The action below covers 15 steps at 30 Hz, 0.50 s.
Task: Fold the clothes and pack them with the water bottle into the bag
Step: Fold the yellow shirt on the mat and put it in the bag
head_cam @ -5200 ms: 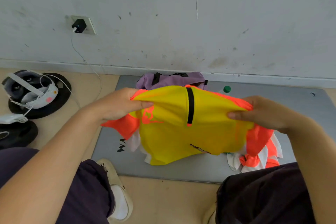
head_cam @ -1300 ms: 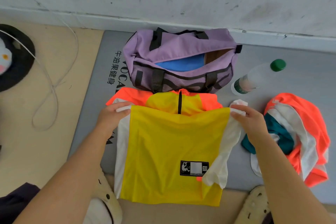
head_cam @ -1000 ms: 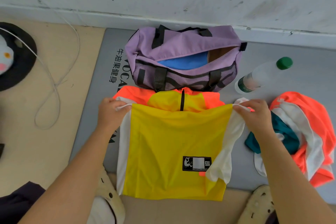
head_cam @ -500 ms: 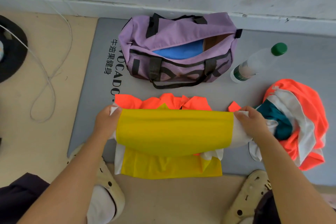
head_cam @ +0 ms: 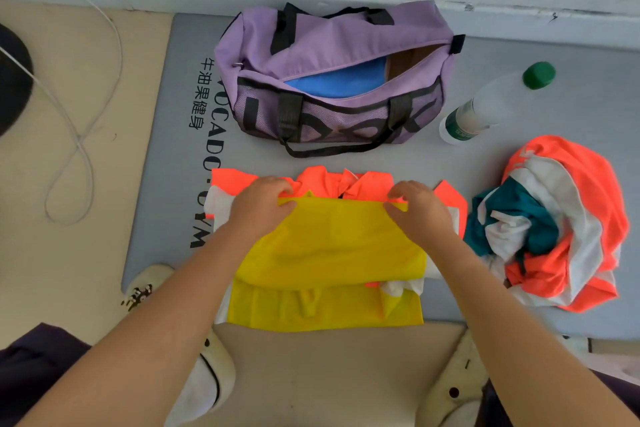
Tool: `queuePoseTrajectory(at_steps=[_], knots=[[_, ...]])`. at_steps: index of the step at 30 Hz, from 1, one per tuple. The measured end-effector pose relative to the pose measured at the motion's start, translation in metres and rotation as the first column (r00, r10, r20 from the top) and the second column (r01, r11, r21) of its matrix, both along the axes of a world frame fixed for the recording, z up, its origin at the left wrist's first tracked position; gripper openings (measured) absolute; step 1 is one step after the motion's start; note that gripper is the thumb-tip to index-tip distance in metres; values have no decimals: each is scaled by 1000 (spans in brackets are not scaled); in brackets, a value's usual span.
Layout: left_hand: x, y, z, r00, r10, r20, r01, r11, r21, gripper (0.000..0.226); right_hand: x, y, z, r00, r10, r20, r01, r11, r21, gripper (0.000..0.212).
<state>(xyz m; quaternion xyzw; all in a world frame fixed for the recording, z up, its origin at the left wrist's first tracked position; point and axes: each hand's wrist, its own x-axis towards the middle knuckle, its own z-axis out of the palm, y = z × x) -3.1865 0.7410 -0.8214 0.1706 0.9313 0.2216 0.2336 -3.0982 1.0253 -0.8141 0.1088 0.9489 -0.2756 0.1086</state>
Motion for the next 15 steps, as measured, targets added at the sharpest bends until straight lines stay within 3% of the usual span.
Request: queuePoseTrajectory(at_steps=[3, 7, 12, 15], knots=[[-2, 3, -12, 992, 23, 123, -5, 989, -150, 34, -2, -4, -10, 972, 61, 226, -62, 998, -3, 33], [-12, -5, -22, 960, 74, 268, 15, 949, -315, 44, -4, 1, -19, 957, 58, 283, -72, 997, 39, 38], [-20, -12, -20, 941, 31, 337, 19, 990, -143, 36, -6, 12, -21, 935, 153, 320, -165, 986, 12, 19], [-15, -23, -16, 913, -4, 408, 88, 978, -188, 42, 2, 18, -14, 909, 137, 394, -122, 991, -62, 37]])
